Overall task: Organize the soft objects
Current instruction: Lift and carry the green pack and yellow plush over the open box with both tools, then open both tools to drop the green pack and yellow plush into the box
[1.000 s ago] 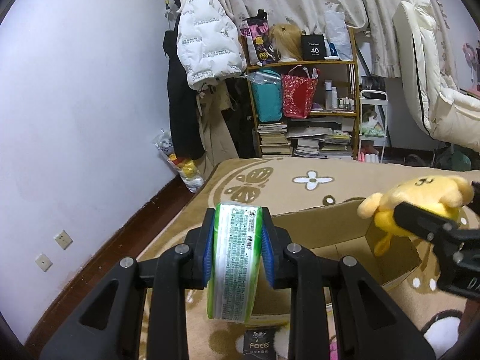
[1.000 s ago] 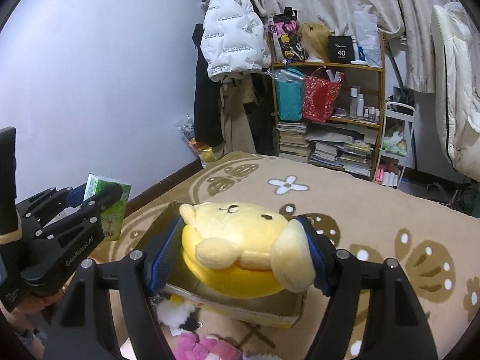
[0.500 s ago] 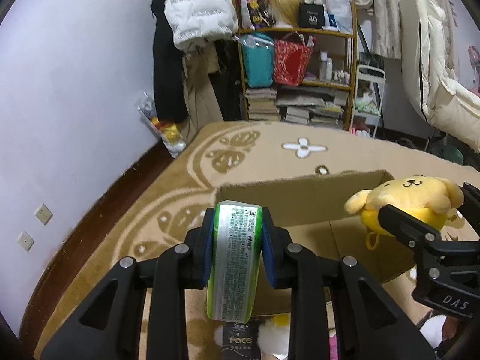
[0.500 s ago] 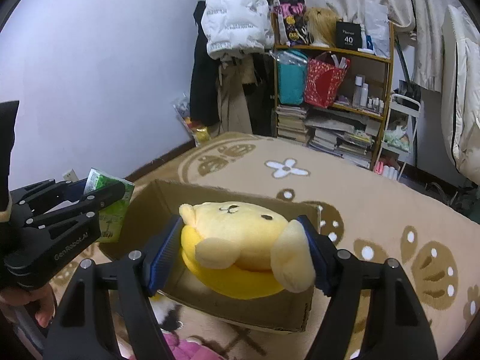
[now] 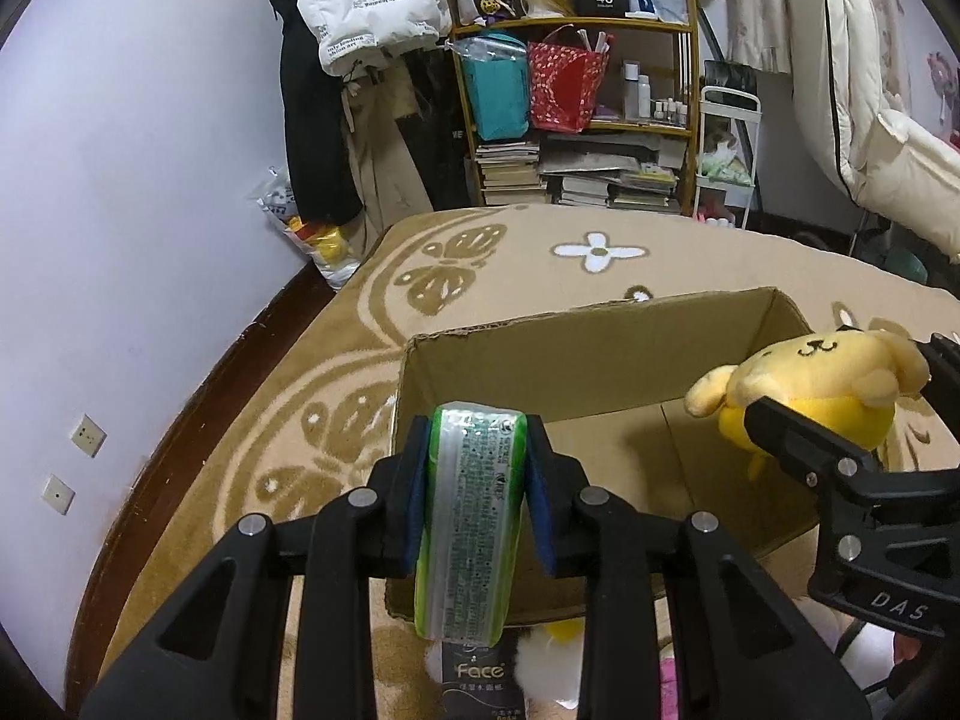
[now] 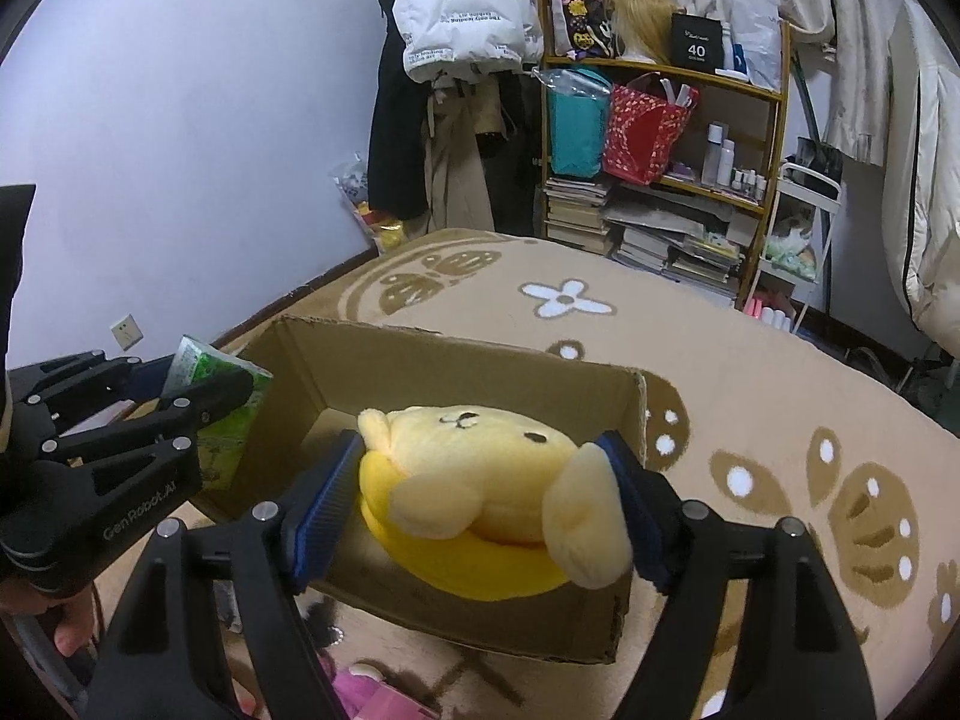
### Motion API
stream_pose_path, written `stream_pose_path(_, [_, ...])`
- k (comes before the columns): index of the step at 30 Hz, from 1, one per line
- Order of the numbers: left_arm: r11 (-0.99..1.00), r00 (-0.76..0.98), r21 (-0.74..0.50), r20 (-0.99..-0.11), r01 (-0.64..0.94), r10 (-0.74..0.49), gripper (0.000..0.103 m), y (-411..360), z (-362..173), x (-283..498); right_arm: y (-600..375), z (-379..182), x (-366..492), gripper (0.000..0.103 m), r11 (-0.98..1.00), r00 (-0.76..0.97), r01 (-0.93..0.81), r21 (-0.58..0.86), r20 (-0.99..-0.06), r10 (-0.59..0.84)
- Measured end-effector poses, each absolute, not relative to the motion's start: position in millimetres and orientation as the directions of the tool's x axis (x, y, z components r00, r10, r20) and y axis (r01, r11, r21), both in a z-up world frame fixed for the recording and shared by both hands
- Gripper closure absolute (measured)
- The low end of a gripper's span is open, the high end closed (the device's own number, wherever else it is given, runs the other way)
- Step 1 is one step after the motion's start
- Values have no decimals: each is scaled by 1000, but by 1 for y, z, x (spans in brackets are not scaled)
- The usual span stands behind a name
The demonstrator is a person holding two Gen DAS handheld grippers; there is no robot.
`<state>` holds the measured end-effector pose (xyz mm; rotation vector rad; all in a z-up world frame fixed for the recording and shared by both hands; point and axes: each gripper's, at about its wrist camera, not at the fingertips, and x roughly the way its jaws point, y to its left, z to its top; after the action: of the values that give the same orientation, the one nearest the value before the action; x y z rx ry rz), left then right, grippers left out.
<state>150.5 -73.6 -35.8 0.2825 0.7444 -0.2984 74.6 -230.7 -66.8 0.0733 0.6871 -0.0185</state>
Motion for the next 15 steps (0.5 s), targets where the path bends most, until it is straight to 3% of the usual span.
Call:
stream_pose_path(3, [922, 693, 138, -701, 363, -168, 73, -72, -35, 151, -229, -70, 75, 20, 998, 766, 42, 41, -643, -6])
stream_pose_path(5, [924, 699, 143, -697, 354, -160, 62, -72, -33, 151, -228, -71, 75, 19, 998, 762, 41, 39, -648, -6])
stream_pose_path(7, [932, 721, 146, -676, 333, -152, 34, -69, -29, 149, -227, -70, 75, 16, 998, 761, 42, 37, -649, -8])
stream_pose_path(11, [940, 740, 134, -655, 313, -153, 21, -64, -20, 145, -226, -66, 69, 3, 999, 776, 45, 24, -631, -20])
stream_pose_path(12, [944, 742, 130, -654, 304, -149, 13, -62, -17, 145, -226, -65, 67, 0, 999, 780, 49, 19, -625, -27])
stream_pose_path(15, [955, 764, 129, -632, 267, -128, 3, -54, -11, 140, -227, -60, 63, 0, 998, 792, 56, 13, -610, -36])
